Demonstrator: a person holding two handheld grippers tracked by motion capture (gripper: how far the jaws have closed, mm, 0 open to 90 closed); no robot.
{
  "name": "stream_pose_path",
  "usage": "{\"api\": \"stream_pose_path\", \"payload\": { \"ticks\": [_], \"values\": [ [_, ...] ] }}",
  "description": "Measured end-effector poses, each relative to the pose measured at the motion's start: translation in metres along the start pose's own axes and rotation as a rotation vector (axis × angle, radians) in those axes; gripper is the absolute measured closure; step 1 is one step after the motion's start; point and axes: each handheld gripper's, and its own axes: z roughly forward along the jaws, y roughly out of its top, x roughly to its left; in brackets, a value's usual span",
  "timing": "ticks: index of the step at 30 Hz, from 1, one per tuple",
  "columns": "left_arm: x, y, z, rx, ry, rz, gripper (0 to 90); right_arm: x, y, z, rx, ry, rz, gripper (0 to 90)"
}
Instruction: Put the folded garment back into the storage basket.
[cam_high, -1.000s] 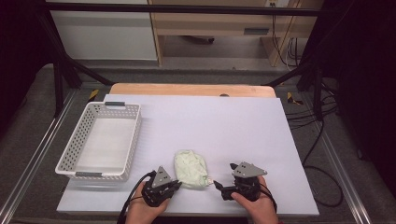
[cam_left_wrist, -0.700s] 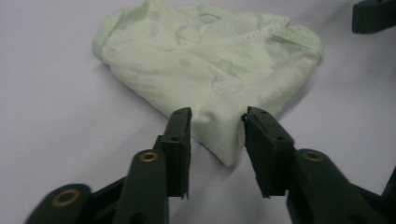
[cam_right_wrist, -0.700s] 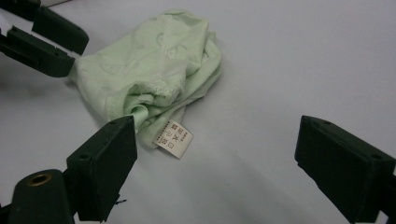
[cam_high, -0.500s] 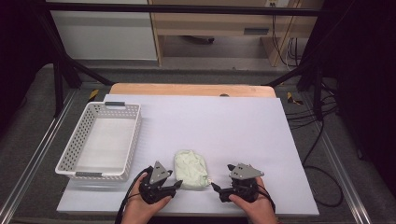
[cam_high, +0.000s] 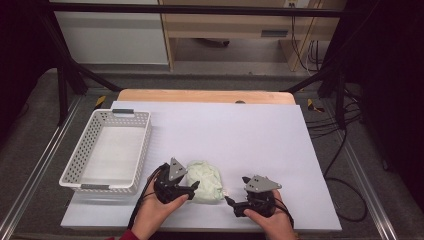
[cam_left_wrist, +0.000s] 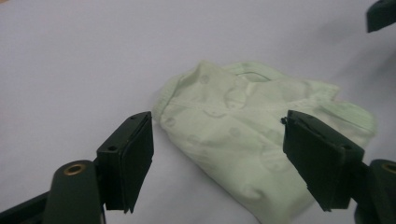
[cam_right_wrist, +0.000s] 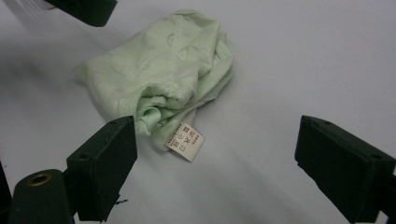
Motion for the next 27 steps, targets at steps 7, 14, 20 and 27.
{"api": "stream_pose_path", "payload": {
  "ticks": [7,14,20,27],
  "values": [
    [0.019,0.008,0.02,0.046,-0.014,-0.052,23.7,0.001,0.0,0.004,0.037,-0.028,0.022,13.1],
    [0.027,0.019,0.029,0.064,-0.031,-0.066,20.7,0.002,0.001,0.005,0.019,-0.009,0.053,14.3],
    [0.035,0.022,0.036,0.074,-0.025,-0.094,20.6,0.006,0.001,0.007,0.029,-0.013,0.038,14.5],
    [0.037,0.018,0.036,0.096,-0.018,-0.085,25.7,0.018,0.004,0.01,0.039,0.003,-0.008,14.5]
  ]
}}
